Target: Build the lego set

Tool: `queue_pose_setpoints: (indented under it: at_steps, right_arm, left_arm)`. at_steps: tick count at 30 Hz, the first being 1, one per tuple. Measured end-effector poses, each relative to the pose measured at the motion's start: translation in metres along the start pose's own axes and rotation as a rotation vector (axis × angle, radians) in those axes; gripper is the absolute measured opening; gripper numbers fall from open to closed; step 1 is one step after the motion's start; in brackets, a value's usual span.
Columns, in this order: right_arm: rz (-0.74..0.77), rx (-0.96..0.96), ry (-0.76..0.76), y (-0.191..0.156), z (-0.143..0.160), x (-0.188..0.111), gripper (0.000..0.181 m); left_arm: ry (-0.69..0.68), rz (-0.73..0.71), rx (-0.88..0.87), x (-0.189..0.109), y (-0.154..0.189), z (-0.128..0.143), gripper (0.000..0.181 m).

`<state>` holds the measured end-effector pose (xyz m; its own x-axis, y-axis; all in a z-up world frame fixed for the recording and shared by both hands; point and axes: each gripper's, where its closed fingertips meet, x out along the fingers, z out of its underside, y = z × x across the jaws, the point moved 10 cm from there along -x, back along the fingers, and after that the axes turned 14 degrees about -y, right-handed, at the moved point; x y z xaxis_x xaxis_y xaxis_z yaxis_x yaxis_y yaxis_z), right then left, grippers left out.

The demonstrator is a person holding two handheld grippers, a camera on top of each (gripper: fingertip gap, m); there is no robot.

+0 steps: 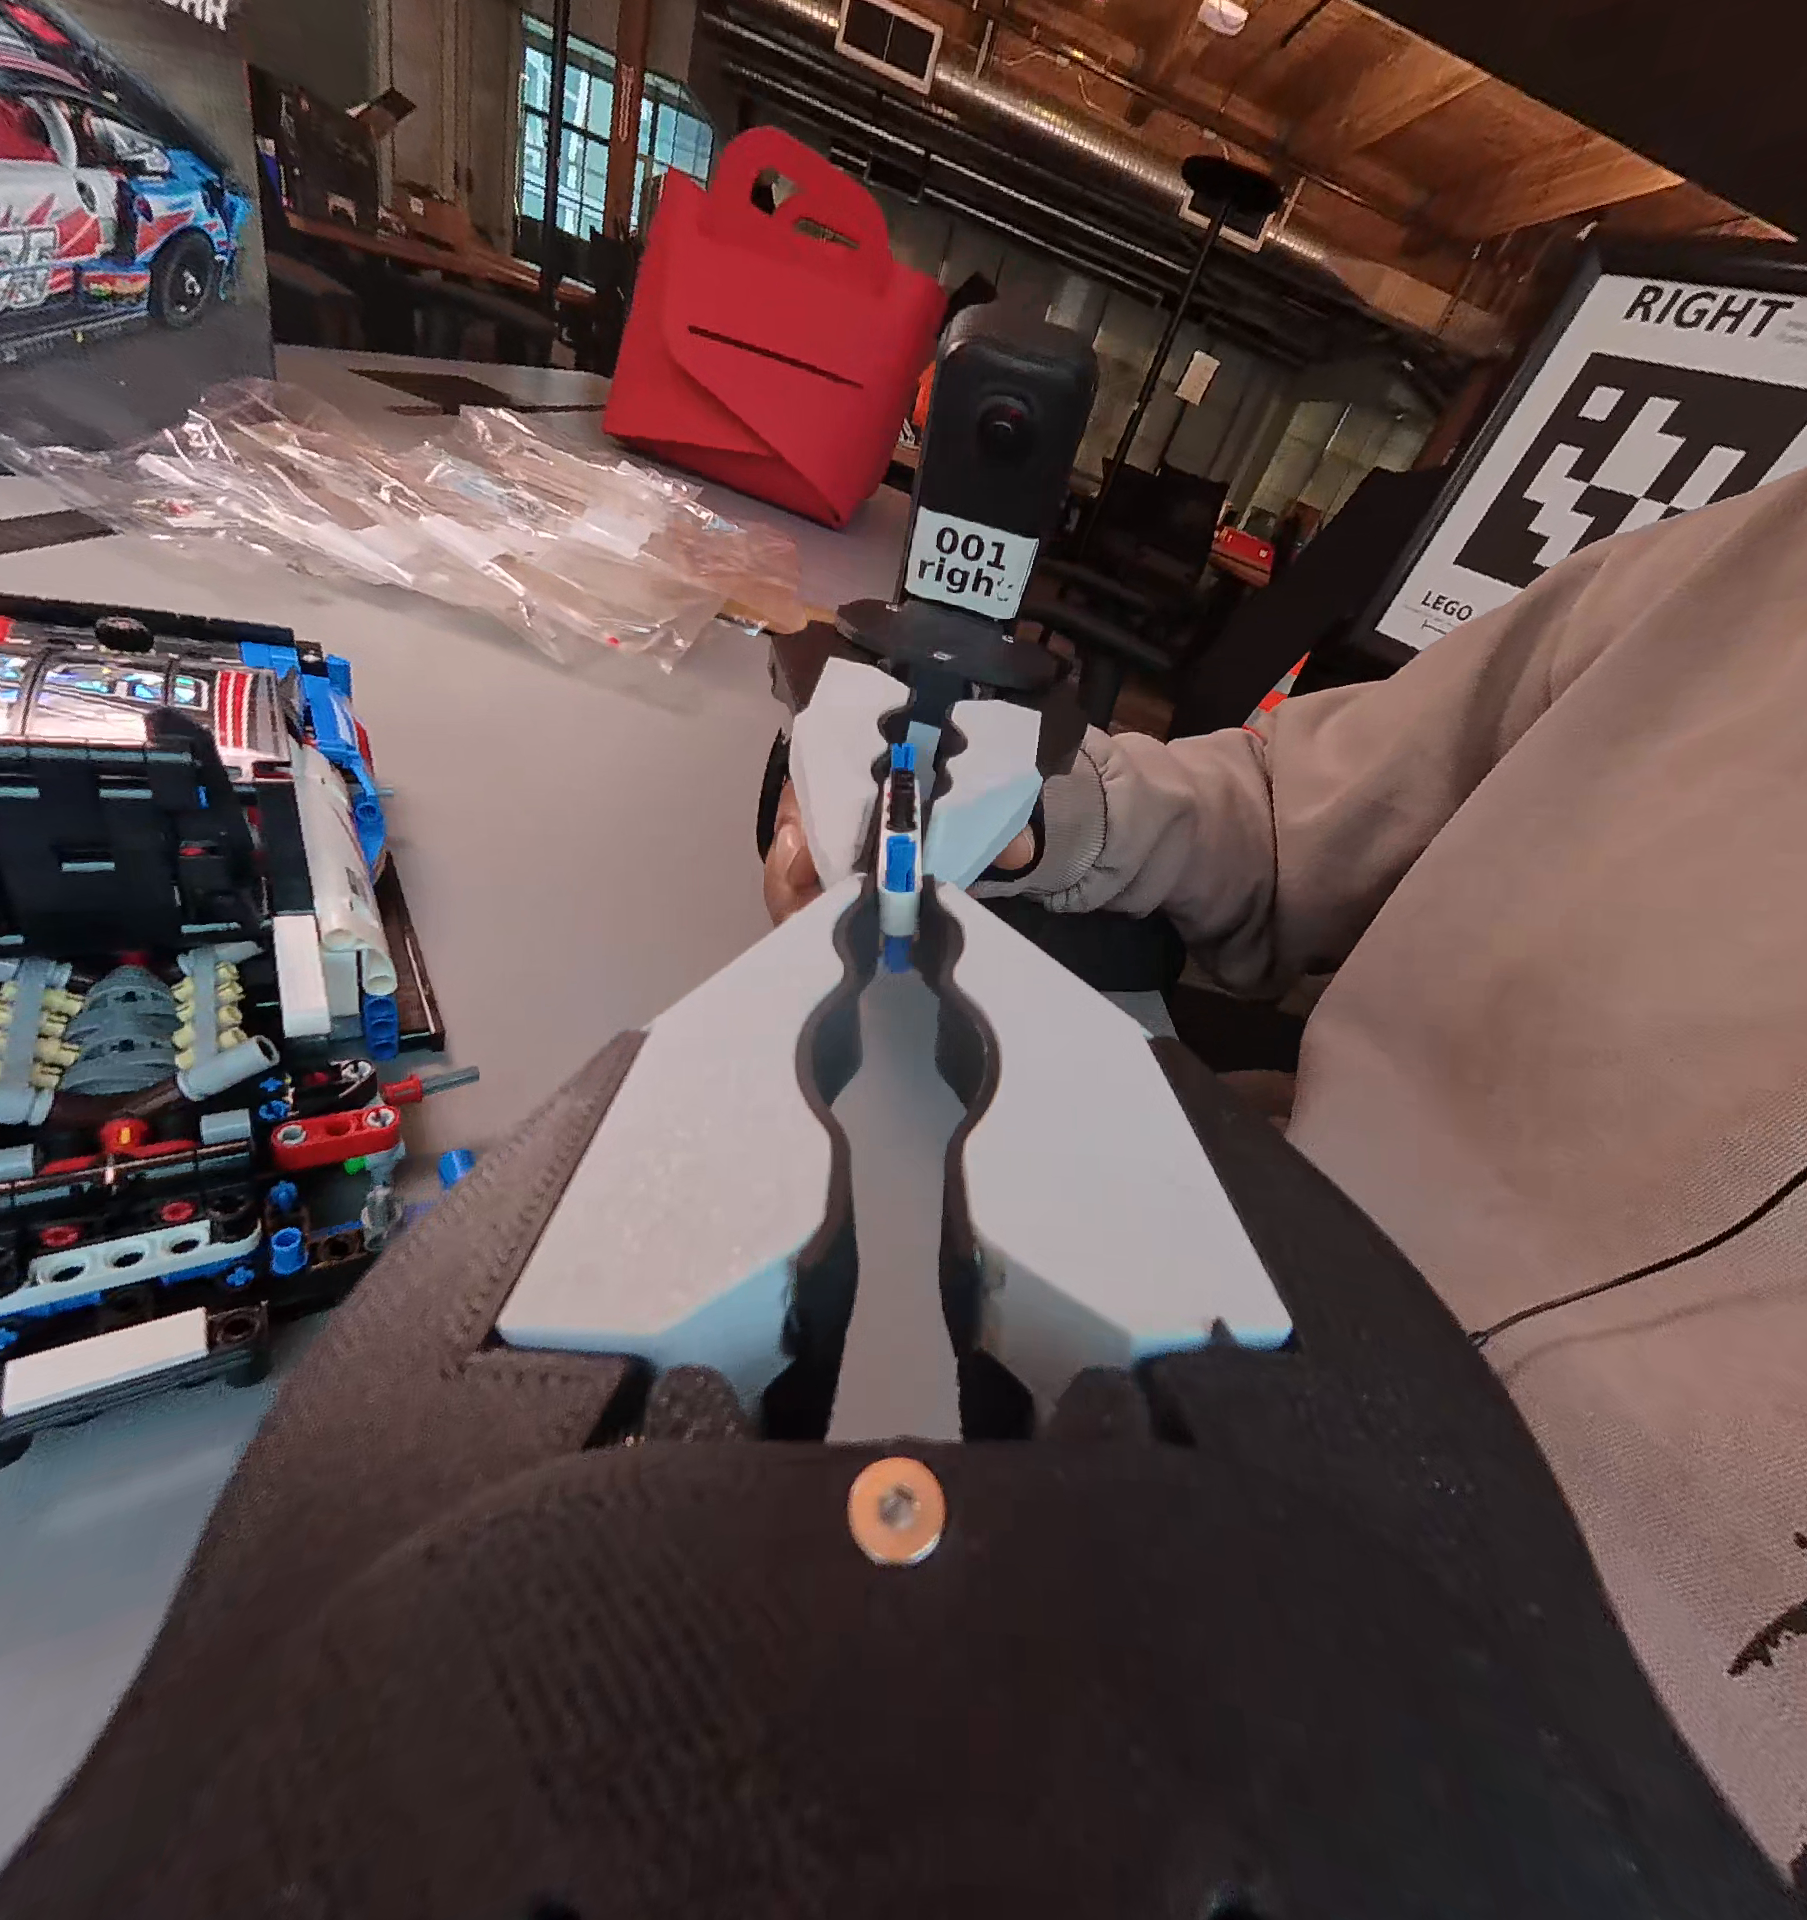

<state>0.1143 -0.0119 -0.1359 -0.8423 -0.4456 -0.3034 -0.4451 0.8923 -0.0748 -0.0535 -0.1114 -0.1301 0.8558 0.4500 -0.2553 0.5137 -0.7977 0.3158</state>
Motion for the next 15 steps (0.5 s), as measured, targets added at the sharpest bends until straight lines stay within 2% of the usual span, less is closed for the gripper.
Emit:
queue_pose_setpoints:
  at_steps: [3,7,9,10,15]
  right_arm:
    - [-0.004,-0.031,-0.095,0.0013,0.0041,0.001,0.01]
    - [0.001,-0.045,-0.14,0.0031,0.0011,-0.0018,0.022]
    - [-0.009,-0.033,-0.163,0.0037,0.0028,0.0005,0.017]
    - [-0.01,-0.037,-0.165,0.0029,0.0039,0.0014,0.008]
    - [-0.028,0.009,-0.105,0.0035,0.0042,0.0019,0.006]
  left_arm:
    - [-0.105,-0.005,-0.019,-0.0023,-0.0032,0.0015,0.005]
    - [-0.181,-0.025,-0.028,-0.0063,-0.0054,0.0042,0.005]
    - [-0.206,-0.015,-0.04,-0.0047,-0.0061,0.0059,0.005]
    - [-0.214,-0.015,-0.046,-0.0034,-0.0066,0.0068,0.005]
    - [-0.143,-0.016,-0.038,-0.0035,-0.0055,0.0058,0.009]
